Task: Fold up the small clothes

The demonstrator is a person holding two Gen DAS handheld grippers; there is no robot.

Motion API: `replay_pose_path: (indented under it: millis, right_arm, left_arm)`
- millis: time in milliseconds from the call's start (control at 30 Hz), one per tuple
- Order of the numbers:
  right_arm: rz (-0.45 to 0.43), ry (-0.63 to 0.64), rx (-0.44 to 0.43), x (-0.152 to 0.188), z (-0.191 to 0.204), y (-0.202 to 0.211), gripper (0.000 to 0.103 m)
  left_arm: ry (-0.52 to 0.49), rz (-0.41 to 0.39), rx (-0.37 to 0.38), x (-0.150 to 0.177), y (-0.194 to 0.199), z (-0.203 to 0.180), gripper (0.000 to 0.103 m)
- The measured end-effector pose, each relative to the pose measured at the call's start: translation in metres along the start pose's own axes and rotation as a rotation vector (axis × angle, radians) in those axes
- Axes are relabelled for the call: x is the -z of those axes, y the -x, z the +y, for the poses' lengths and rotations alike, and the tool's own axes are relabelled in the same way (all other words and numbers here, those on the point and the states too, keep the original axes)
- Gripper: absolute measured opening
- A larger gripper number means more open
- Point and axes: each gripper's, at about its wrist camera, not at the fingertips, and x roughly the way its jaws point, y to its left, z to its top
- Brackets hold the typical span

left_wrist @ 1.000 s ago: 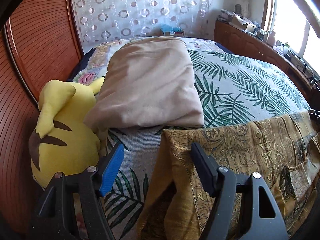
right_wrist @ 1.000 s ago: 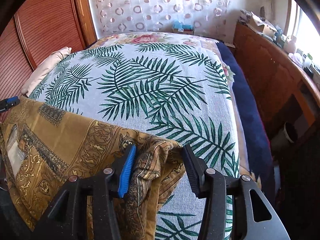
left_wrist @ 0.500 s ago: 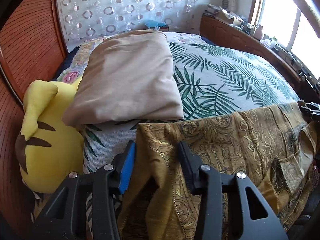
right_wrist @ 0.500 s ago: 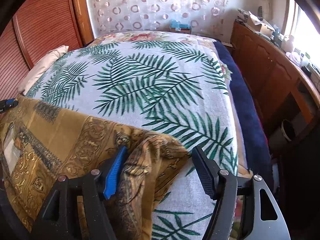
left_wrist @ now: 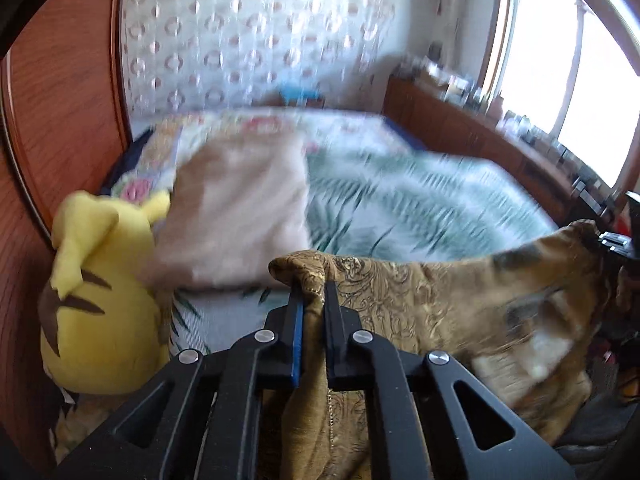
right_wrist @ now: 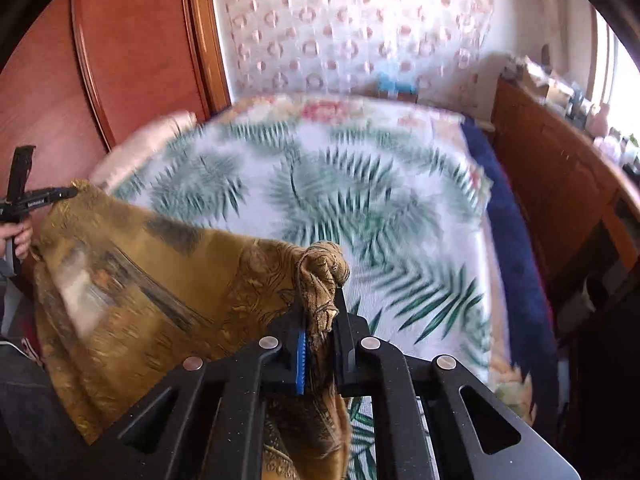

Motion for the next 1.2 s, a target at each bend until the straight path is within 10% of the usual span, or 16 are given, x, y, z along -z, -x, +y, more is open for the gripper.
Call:
replay_pose_path:
  millis: [700, 967, 1200]
  right_arm:
    - [-0.495, 0.223, 0.149, -0.118, 0.038, 0.273, 0.009]
    - [-0.526, 0.213, 0.194, -0.169, 0.027, 0.252, 0.009]
    - [-0.334, 0.181, 0.212, -0.191, 0.024, 0.117, 0.009]
  left_arm:
    - [-0.070, -0.583, 0.014, -0.130, 0.203, -0.039, 0.009]
    - [-0.048, -0.589, -0.032, -0.178, 0.174, -0.025, 0.009]
    - [-0.054, -0.419, -0.096, -0.185, 0.060, -0.004, 0.009]
